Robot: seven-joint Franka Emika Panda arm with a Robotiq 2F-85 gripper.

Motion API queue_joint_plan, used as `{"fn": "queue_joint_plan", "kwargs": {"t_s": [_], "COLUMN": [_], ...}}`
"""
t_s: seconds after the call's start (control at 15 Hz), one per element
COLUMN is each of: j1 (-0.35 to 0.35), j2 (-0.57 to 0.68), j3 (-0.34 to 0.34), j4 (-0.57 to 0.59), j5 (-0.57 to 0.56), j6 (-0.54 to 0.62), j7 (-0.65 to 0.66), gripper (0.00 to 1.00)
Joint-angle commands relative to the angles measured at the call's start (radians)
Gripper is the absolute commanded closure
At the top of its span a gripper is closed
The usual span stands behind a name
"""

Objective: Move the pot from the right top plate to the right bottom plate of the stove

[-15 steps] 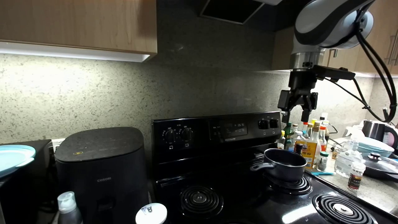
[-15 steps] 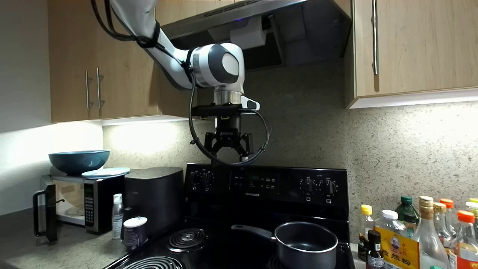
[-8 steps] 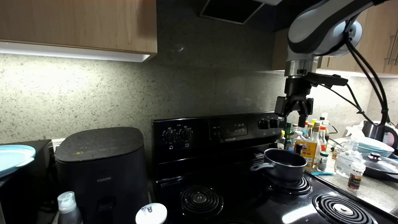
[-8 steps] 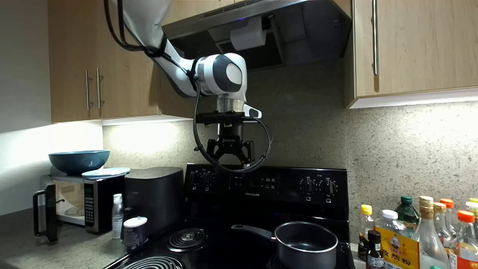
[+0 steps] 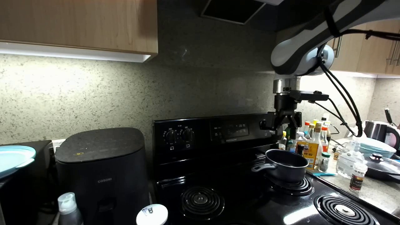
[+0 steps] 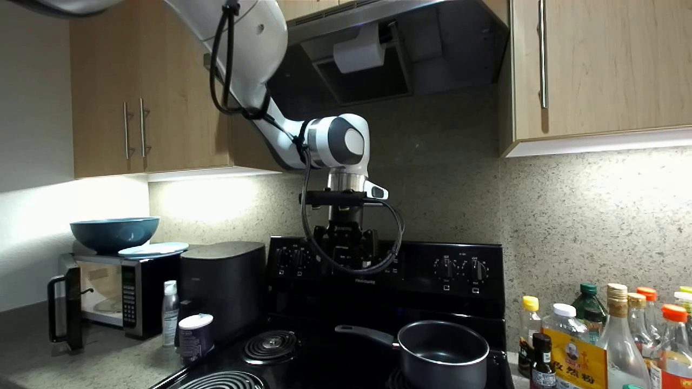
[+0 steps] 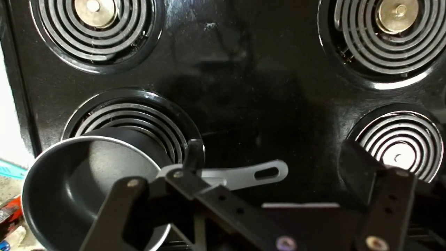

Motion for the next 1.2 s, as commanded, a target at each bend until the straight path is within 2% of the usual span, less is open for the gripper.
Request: {"fn": "queue_joint_plan", "kwargs": {"t_s": [0.0,0.47,0.53,0.67,1.13], "j1": [-0.013,-0.017,-0.017,-0.023,-0.029], "j2": [0.079,0.09,0.091,0.125,0.314], "j3": [0.0,0.0,0.001,0.001,-0.001], "j4": [0.079,0.085,0.078,0.093,0.213], "j5": [0.009,-0.001,0.004,0.031,0.04], "j6": [-0.042,-0.036,-0.009,0.034,-0.017], "j7": [0.005,0.001,0.004,0.017,0.028], "gripper": [0.0,0.0,0.0,0.0,0.0]}}
